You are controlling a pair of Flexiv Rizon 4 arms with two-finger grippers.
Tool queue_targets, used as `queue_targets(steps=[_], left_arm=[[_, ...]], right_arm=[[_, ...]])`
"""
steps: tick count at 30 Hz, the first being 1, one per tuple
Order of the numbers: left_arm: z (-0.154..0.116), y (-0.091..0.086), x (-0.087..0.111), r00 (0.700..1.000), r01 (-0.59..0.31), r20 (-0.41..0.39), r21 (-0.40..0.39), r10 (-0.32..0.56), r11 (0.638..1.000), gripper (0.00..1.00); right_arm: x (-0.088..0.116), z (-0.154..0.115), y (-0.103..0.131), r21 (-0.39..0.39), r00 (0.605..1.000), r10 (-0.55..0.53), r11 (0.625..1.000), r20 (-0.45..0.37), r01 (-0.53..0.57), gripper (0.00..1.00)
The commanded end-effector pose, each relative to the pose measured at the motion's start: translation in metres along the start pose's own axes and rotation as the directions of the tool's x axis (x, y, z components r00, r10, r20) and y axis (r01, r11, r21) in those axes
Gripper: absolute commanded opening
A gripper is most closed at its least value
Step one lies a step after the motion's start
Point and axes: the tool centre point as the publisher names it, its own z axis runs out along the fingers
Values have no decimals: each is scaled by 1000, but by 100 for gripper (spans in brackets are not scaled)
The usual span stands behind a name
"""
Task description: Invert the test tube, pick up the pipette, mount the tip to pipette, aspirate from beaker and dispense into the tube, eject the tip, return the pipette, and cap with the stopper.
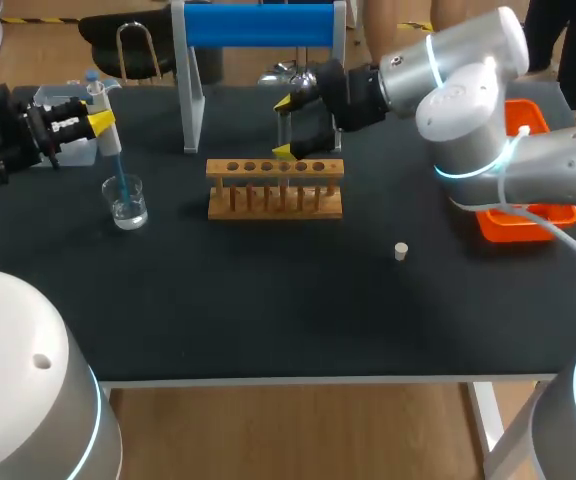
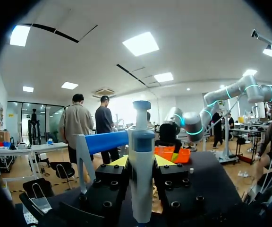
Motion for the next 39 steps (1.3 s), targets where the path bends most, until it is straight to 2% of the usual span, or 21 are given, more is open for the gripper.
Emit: queue_targets(steps=[1, 39], left_arm=[[-1, 0, -1, 1000, 0, -4, 2, 0, 1000, 0], [-1, 0, -1, 1000, 0, -4, 2, 0, 1000, 0]], right_arm=[[-2, 8, -1, 7, 1000, 2, 1000, -1, -2, 100], [-1, 16, -5, 37, 1000, 12, 999, 19, -12, 100]])
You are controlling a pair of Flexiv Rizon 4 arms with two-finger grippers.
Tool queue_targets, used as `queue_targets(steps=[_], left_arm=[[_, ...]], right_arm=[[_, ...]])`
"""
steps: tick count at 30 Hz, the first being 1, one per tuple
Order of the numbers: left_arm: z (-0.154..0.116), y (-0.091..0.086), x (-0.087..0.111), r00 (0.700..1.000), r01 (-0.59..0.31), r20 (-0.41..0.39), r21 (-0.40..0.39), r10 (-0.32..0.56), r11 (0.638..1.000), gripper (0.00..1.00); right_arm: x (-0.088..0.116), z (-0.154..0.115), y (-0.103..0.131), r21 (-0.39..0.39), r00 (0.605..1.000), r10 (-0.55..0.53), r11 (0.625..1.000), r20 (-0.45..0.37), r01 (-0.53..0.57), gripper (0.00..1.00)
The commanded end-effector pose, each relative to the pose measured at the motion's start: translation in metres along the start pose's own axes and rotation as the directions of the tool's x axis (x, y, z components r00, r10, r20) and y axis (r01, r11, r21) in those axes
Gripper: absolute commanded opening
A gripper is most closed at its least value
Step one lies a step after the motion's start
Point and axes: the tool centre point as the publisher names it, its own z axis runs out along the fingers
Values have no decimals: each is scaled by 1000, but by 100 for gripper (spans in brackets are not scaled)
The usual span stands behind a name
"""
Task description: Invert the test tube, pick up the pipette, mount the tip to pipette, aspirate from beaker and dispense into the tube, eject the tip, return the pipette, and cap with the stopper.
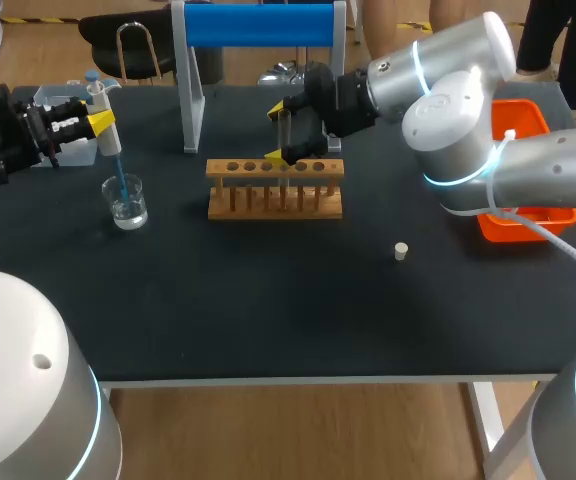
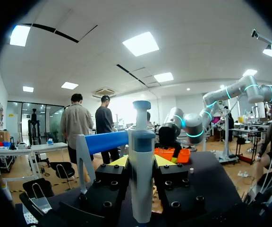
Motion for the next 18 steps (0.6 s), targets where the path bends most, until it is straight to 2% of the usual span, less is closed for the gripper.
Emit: queue_targets(steps=[1, 18], left_arm=[[-1, 0, -1, 1000, 0, -4, 2, 0, 1000, 0], [-1, 0, -1, 1000, 0, -4, 2, 0, 1000, 0]], right_arm=[[0, 1, 1, 4, 1000, -1, 1000, 0, 1, 100], [-2, 2, 0, 13, 1000, -4, 1000, 4, 4, 100]])
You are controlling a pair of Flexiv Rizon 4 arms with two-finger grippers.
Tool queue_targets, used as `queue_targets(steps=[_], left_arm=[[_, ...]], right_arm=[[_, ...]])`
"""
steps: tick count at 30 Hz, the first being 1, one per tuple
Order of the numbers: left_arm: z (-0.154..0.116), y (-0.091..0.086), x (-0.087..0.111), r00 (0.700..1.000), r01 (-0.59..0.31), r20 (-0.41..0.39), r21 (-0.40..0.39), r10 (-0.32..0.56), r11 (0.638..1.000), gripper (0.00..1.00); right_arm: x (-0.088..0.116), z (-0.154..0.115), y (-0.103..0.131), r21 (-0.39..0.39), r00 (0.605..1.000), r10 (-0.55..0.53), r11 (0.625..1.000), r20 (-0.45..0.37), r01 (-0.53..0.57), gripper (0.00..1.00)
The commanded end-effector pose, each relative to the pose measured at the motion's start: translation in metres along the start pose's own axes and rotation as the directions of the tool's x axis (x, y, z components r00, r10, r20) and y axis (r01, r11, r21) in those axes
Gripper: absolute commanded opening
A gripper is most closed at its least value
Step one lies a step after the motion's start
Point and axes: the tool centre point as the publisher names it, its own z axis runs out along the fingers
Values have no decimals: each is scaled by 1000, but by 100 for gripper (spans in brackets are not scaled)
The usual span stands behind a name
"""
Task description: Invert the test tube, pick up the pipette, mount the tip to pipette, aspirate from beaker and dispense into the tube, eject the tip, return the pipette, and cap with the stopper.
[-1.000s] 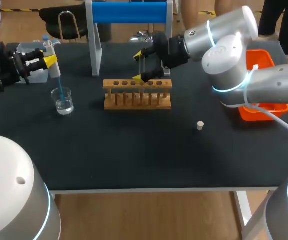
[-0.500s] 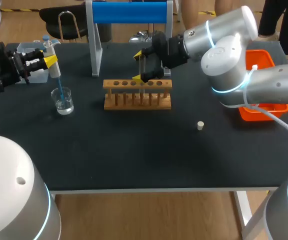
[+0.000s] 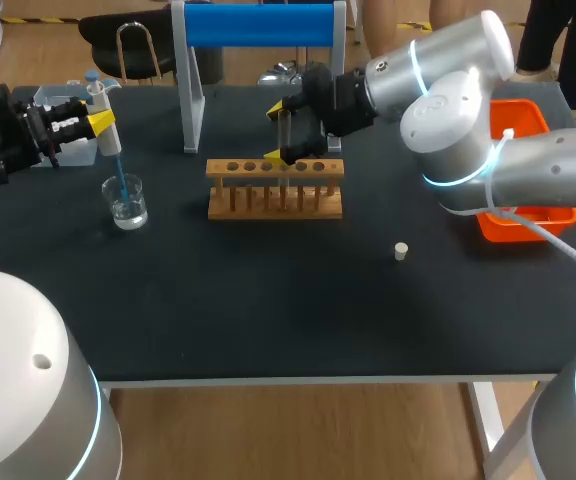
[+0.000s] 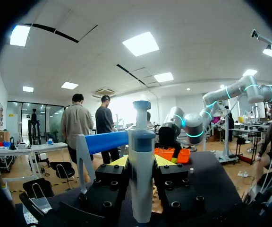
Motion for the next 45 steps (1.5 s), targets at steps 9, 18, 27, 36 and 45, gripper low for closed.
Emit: queue_targets(steps=[9, 18, 27, 36, 45], left_arm=[[-1, 0, -1, 1000, 0, -4, 2, 0, 1000, 0], [0, -3, 0, 1000, -4, -7, -5, 4, 1000, 0], [6, -21, 5, 999, -41, -30, -46, 40, 998, 0], [7, -43, 13, 997, -79, -31, -53, 77, 995, 0], [17, -68, 24, 992, -120, -45, -67, 117, 991, 0]], right_arm=[[-1, 1, 0, 2, 1000, 0, 1000, -1, 0, 100], [-1, 1, 0, 2, 1000, 0, 1000, -1, 0, 100], [-1, 1, 0, 2, 1000, 0, 1000, -1, 0, 100], [-1, 1, 0, 2, 1000, 0, 1000, -1, 0, 100], [-1, 1, 0, 2, 1000, 0, 1000, -1, 0, 100]])
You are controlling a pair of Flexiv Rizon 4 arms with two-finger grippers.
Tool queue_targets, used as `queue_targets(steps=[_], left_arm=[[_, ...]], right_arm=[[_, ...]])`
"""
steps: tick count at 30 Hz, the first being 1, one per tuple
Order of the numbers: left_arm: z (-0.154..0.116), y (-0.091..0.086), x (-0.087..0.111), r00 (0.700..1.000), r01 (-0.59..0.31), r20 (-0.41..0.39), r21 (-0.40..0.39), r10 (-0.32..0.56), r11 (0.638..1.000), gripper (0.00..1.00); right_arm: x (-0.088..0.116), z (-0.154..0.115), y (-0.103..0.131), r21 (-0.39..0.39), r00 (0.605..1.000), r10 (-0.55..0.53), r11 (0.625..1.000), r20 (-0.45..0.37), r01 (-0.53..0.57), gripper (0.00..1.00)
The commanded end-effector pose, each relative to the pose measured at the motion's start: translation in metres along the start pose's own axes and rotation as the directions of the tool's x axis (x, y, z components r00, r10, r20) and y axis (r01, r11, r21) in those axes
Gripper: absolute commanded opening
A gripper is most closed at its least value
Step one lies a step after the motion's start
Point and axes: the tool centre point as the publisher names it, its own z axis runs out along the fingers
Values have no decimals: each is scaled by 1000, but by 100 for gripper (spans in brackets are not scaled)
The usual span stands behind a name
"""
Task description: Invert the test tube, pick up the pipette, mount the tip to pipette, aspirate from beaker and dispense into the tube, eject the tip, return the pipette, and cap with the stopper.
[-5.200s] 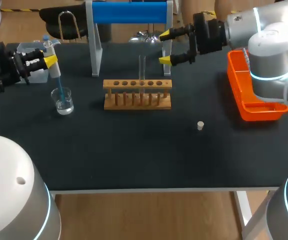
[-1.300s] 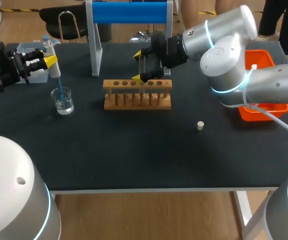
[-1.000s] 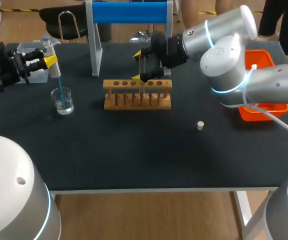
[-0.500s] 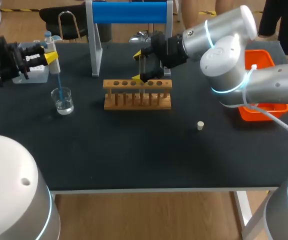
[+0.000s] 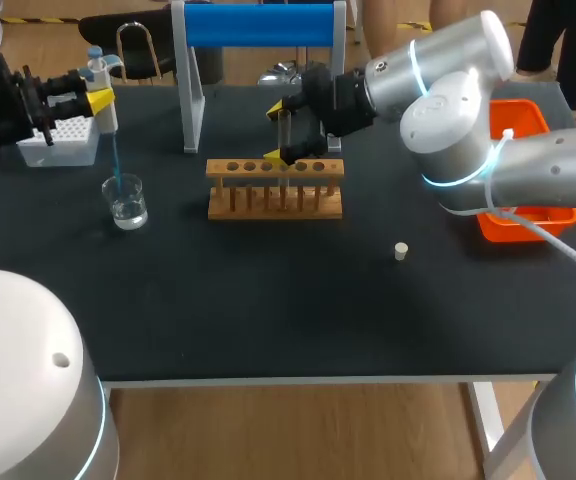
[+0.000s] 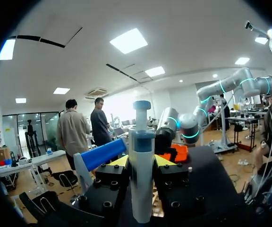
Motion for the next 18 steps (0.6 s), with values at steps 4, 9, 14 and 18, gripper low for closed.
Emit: queue_targets(steps=[4, 9, 14, 18], left_arm=[[10, -34, 7, 1000, -20, 2, -16, 20, 1000, 0], [22, -62, 8, 1000, -15, -6, -47, 15, 999, 0], [38, -89, 6, 1000, 23, -18, -54, -24, 998, 0], [58, -113, 4, 998, 26, -50, -53, -29, 998, 0]], right_arm=[[-1, 0, 0, 2, 1000, 0, 1000, -2, 0, 100], [-1, 0, 0, 2, 1000, 0, 1000, -2, 0, 100], [-1, 0, 0, 2, 1000, 0, 1000, -2, 0, 100], [-1, 0, 0, 2, 1000, 0, 1000, -2, 0, 100]])
